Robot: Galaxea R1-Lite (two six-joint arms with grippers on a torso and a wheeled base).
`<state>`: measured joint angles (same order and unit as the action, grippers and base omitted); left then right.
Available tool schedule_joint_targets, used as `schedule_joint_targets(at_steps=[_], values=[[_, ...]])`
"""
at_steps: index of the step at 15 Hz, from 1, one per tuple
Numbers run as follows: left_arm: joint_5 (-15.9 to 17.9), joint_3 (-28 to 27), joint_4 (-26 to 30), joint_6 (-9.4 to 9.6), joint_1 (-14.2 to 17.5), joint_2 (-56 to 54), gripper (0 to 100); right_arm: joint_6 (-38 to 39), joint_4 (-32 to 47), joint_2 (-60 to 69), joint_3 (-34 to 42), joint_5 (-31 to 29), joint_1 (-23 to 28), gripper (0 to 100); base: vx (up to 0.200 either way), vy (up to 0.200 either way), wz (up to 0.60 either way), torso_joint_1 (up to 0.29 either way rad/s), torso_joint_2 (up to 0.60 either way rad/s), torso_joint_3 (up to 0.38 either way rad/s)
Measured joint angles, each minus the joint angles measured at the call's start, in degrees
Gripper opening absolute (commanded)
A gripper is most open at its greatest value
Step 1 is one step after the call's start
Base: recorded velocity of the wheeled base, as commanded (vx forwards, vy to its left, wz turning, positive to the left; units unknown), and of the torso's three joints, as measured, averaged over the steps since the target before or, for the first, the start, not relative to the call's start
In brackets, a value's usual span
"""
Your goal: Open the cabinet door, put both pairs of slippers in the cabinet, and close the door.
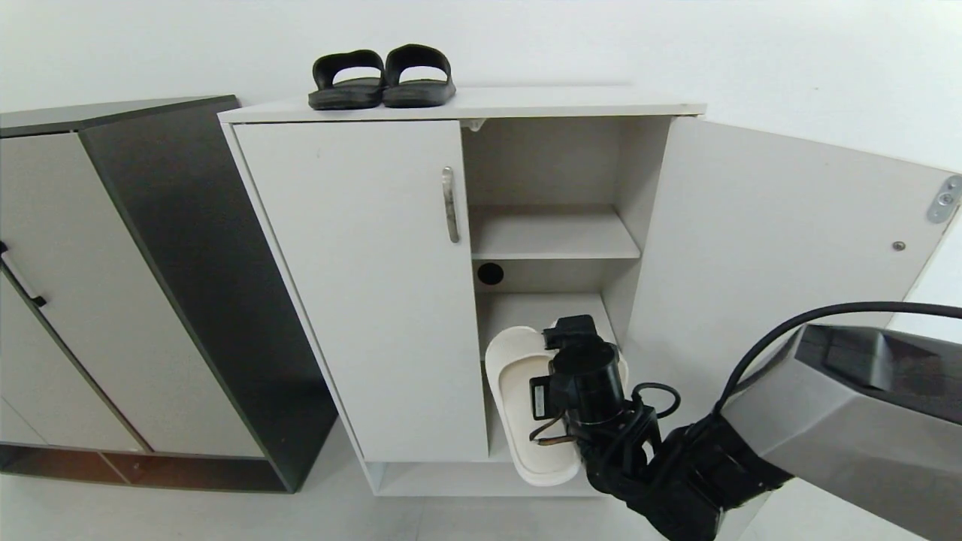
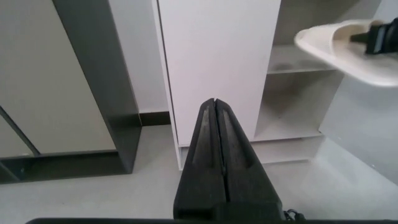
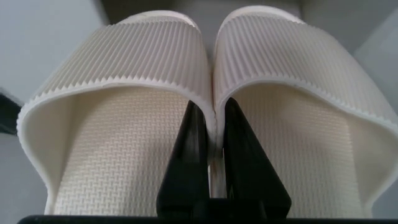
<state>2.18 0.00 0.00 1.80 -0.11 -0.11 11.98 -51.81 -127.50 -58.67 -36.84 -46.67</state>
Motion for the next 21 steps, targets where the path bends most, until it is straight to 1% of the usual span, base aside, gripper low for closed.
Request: schedule_joint_targets(at_steps=[3, 10, 12, 15, 18, 19, 21], values=[[0.05, 0.0, 0.0, 0.18, 0.04, 0.0, 0, 0.95, -0.05, -4.12, -2.27, -0.09, 0.2, 0, 0.0, 0.0, 0.0, -0.001, 0.0, -0.037], [0.02, 0.0, 0.0, 0.22, 0.01, 0.01, 0, 1.65, -0.71, -7.89, -3.93, -0.33, 0.3, 0, 0.0, 0.0, 0.0, 0.003, 0.0, -0.184], [0.02, 0.0, 0.0, 0.16, 0.0, 0.01, 0, 1.67, -1.65, -8.06, -4.23, -2.73, 0.34, 0, 0.0, 0.0, 0.0, -0.002, 0.0, -0.181], [0.05, 0.0, 0.0, -0.04, 0.04, 0.01, 0, -0.72, -7.72, -8.78, -4.47, -4.0, 0.2, 0, 0.0, 0.0, 0.0, 0.001, 0.0, -0.032], [0.02, 0.0, 0.0, -0.04, 0.01, 0.04, 0, -6.11, -19.05, -10.79, -3.89, -4.22, 0.2, 0, 0.0, 0.0, 0.0, 0.0, 0.0, 0.0], [0.02, 0.0, 0.0, -0.04, 0.01, 0.04, 0, -8.0, -21.49, -11.84, -3.75, -4.29, 0.23, 0, 0.0, 0.0, 0.0, 0.0, 0.0, 0.0], [0.02, 0.0, 0.0, 0.0, 0.04, 0.04, 0, -9.36, -24.33, -13.62, -3.73, -4.64, 0.44, 0, 0.0, 0.0, 0.0, 0.0, 0.0, 0.0]])
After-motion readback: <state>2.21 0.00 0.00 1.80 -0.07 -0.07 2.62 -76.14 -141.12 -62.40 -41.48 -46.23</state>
